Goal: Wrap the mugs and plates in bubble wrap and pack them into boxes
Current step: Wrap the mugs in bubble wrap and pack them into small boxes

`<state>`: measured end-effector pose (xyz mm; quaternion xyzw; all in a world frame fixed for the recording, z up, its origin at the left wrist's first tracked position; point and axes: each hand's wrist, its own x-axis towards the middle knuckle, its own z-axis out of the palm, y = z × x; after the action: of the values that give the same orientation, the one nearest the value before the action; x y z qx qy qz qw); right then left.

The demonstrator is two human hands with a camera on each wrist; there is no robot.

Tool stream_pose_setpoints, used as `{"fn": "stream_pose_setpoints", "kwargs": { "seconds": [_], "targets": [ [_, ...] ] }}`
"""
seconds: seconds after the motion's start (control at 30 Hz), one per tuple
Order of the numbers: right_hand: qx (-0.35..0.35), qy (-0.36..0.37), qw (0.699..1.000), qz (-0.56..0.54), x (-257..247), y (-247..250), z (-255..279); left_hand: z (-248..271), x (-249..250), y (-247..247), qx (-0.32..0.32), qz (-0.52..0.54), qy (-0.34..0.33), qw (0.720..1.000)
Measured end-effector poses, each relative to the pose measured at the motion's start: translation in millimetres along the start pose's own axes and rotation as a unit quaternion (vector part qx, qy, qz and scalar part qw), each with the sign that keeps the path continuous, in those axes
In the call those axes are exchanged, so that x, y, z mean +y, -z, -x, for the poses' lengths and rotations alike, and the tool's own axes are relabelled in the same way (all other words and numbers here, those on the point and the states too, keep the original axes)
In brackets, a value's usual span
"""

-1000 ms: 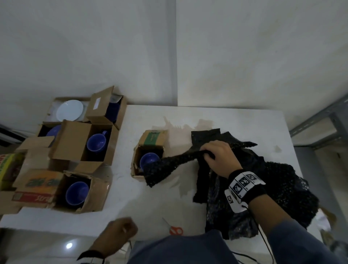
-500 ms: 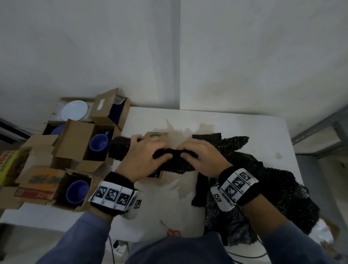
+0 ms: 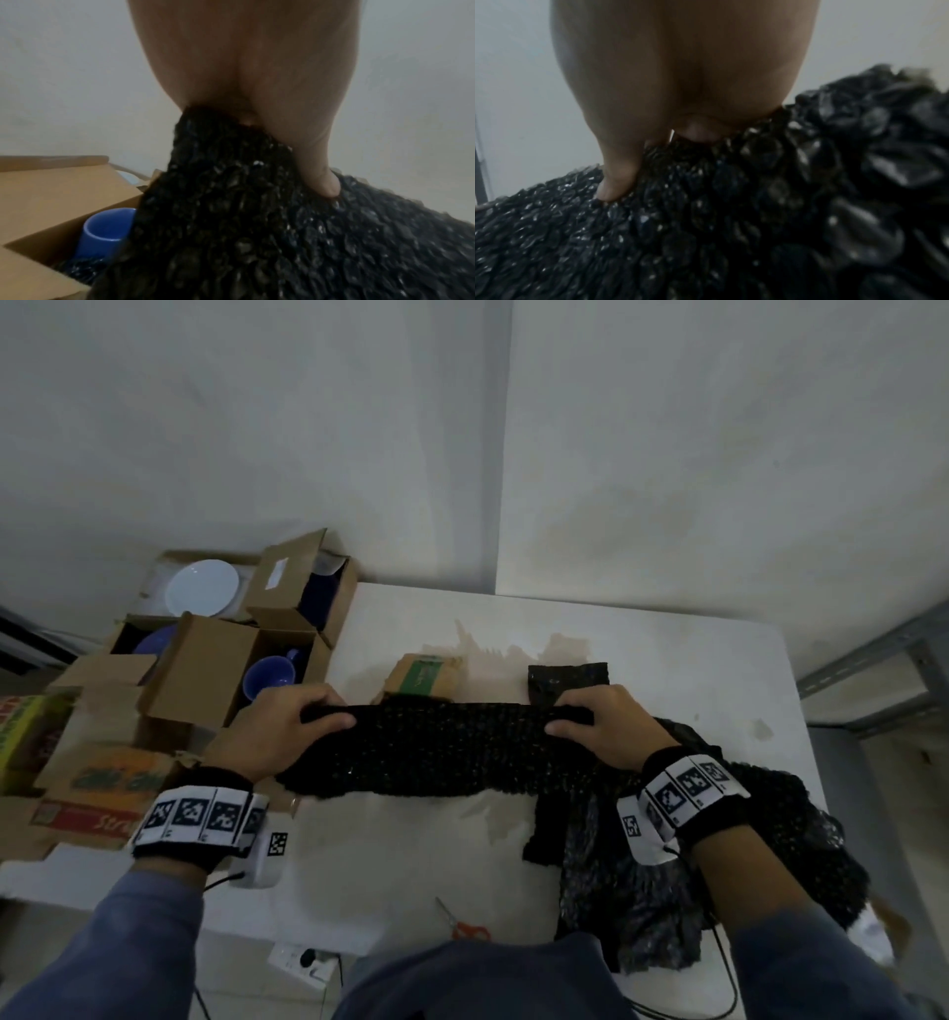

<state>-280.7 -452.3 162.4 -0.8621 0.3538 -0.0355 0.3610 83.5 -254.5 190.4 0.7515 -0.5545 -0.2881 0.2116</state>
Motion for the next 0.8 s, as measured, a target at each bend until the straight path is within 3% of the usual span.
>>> {"fn": "stream_pose_setpoints", "kwargs": {
  "seconds": [0.07,0.13,0.23,0.3,0.33,0.4,0.47,0.57,0.67,0.8],
  "targets": [
    [-0.019,-0.005,1.0,-0.013,-1,-2,-5,-3,-11,5,-0.021,0.015,0.02,0.999],
    [-0.013,-0.004,0.999,-0.037,-4,-5,-11,-10,-18,8,-0.002,0.018,0.034,0.999],
    [0.013,-0.031,0.996,-0.088,-3,-17,-23,-21,-15,13,0.126,-0.082,0.055,0.987],
    [0.016,-0.065,0.994,-0.09,-2,-30,-31,-23,-2,9,0.223,-0.202,0.039,0.953],
    [0.014,-0.085,0.992,-0.088,-1,-37,-36,-23,8,3,0.251,-0.205,0.021,0.946],
    [0.01,-0.126,0.989,-0.074,1,-51,-43,-23,21,-17,0.218,-0.152,-0.032,0.963],
    [0.025,-0.149,0.988,0.0,3,-65,-47,-24,18,-46,0.092,-0.142,-0.054,0.984],
    [0.102,-0.11,0.983,0.105,-6,-82,-43,-20,-2,-83,-0.032,-0.192,-0.006,0.981],
    [0.11,-0.022,0.99,0.08,-30,-100,-36,-12,-10,-100,-0.016,-0.203,-0.002,0.979],
    [0.003,-0.009,0.998,0.064,-50,-134,-33,0,-10,-107,0.038,-0.166,0.001,0.985]
  ]
}}
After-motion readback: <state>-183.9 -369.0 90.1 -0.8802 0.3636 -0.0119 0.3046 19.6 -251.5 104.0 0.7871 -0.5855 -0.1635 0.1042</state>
